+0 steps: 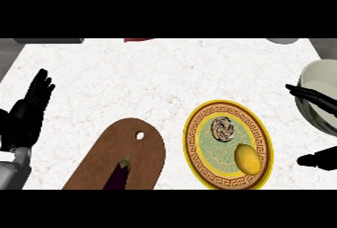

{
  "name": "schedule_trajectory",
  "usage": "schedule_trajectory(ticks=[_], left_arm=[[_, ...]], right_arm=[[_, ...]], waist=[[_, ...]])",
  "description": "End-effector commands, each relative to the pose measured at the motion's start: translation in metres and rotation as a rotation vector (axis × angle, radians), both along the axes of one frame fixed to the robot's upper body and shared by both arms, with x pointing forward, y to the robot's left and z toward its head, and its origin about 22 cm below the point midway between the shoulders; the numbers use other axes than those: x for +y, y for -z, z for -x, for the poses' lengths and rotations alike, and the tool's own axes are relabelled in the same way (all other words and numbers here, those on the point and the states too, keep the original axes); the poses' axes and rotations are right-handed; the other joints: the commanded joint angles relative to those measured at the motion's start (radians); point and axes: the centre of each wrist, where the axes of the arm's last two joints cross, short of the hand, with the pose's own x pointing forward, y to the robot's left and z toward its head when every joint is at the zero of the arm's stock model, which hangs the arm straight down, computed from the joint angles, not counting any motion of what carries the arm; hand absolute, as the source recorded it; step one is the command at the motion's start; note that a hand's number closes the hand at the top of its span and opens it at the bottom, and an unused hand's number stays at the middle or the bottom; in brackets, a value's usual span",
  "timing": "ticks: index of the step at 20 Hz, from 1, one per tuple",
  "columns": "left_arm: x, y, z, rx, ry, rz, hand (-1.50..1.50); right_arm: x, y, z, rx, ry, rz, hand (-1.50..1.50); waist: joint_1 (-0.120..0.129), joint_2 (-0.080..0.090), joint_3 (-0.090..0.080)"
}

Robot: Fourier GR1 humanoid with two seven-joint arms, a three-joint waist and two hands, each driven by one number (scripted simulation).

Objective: Pick the cupcake from the plate and place it in the bowl

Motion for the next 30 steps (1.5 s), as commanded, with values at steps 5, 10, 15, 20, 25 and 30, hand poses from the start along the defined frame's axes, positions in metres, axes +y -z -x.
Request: schedule_trajectory(ticks=[5,10,15,20,25,30], left_arm=[[-0.004,0.011,-0.004,0.009,0.006,-0.004,0.00],[-0.015,-0.007,-0.007,-0.010,0.023,-0.007,0.00],[-0.011,-0.001,-0.007,0.000,0.019,-0.001,0.00],[0.000,-0.007,0.001,-0.014,0.031,-0.003,0.00],[-0.020,0.002,-0.001,-0.006,0.028,0.004,0.00],[0.005,-0.015,0.000,-0.001,0.032,0.004,0.00]], right_arm=[[0.044,-0.066,-0.038,-0.012,-0.016,0.070,-1.50],[0.077,-0.094,-0.042,0.074,-0.088,0.337,-1.50],[0.113,-0.080,-0.057,0.153,-0.110,0.524,-1.50],[0.130,-0.065,-0.081,0.260,-0.163,0.618,-1.50],[0.161,-0.046,-0.076,0.323,-0.216,0.771,-1.50],[0.165,-0.034,-0.088,0.392,-0.230,0.857,-1.50]], waist=[[0.012,0.002,-0.001],[0.014,0.001,-0.002],[0.021,0.003,-0.001],[0.024,0.003,-0.001],[0.016,0.001,-0.001],[0.018,0.001,0.000]])
